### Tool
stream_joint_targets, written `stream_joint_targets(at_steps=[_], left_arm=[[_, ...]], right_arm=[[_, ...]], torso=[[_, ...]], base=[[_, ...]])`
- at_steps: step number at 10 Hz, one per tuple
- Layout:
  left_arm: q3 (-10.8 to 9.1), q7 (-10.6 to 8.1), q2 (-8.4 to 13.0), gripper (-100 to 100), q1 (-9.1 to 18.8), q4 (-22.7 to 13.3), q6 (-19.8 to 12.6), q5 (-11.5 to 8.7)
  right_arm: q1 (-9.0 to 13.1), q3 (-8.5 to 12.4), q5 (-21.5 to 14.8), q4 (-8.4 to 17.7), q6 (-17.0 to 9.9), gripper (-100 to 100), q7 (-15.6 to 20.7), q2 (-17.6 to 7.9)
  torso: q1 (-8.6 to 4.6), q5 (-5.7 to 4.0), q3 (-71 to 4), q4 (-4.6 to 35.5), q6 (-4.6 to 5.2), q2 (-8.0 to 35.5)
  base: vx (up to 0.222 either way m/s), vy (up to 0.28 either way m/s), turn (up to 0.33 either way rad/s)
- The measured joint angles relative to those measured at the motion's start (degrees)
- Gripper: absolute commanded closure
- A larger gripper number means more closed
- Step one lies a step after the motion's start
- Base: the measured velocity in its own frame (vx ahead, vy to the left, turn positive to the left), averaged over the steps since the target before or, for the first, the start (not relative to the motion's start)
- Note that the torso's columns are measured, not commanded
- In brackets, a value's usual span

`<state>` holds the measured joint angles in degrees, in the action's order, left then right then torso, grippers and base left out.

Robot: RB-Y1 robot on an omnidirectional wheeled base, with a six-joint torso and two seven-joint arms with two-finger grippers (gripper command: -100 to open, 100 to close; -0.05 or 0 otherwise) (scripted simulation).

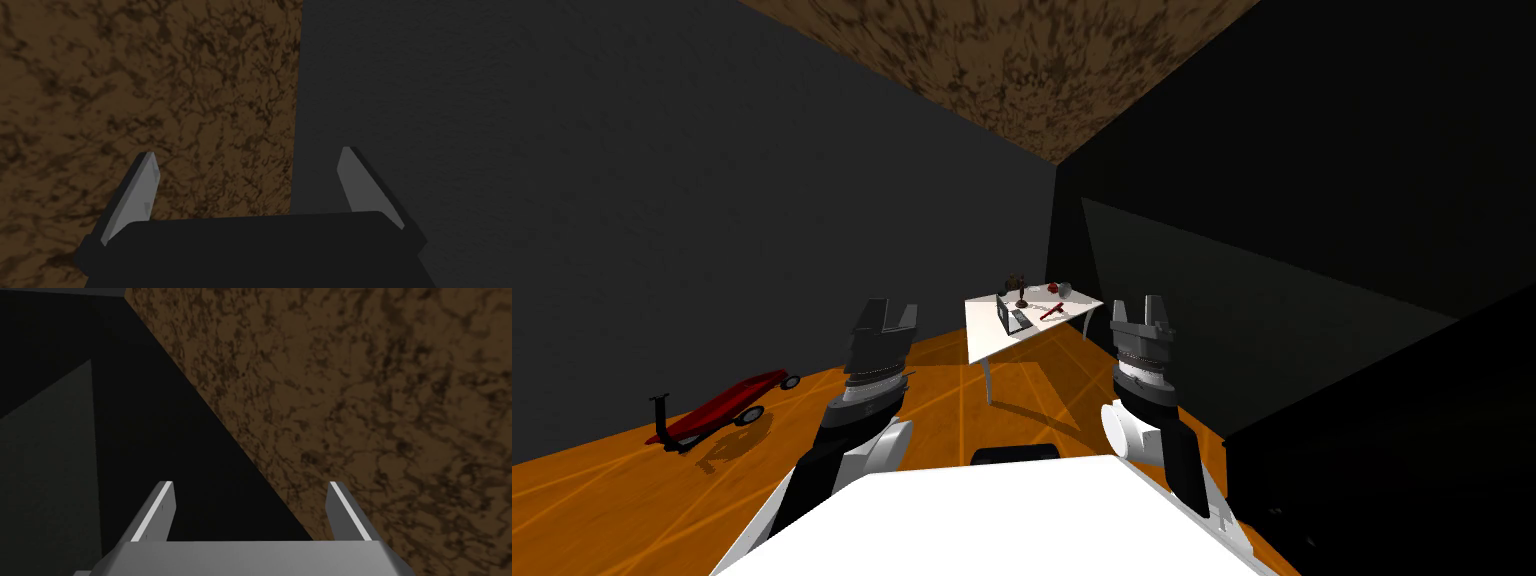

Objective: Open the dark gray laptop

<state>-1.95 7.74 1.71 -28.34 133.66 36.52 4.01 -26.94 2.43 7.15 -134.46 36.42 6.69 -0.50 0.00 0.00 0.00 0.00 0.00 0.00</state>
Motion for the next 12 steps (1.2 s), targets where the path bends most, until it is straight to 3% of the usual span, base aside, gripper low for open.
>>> stream_joint_targets(at_steps=[2,9,10,12], left_arm=[[0.00,0.00,0.00,0,0.00,0.00,0.00,0.00],[0.00,0.00,0.00,0,0.00,0.02,0.00,0.00],[0.00,0.00,0.00,-100,0.00,0.02,0.00,0.00],[-0.01,0.49,2.48,-100,0.42,-1.34,-0.71,0.52]], right_arm=[[0.00,0.00,0.00,0.00,0.00,0,0.00,0.00],[0.00,0.00,0.00,-0.02,0.00,0,0.00,0.00],[0.00,0.00,0.00,-0.02,0.00,0,0.00,0.00],[-0.01,0.00,0.00,0.01,0.00,0,0.00,0.01]], torso=[[0.00,0.00,-12.00,6.00,0.00,5.97],[0.00,0.00,-70.73,35.37,0.00,35.39],[0.00,0.00,-79.19,39.60,0.00,39.62],[-0.11,-0.03,-84.34,42.01,0.00,41.94]], base=[[0.000,0.000,0.000],[0.000,0.000,0.000],[0.031,-0.026,0.006],[0.076,-0.071,0.010]])
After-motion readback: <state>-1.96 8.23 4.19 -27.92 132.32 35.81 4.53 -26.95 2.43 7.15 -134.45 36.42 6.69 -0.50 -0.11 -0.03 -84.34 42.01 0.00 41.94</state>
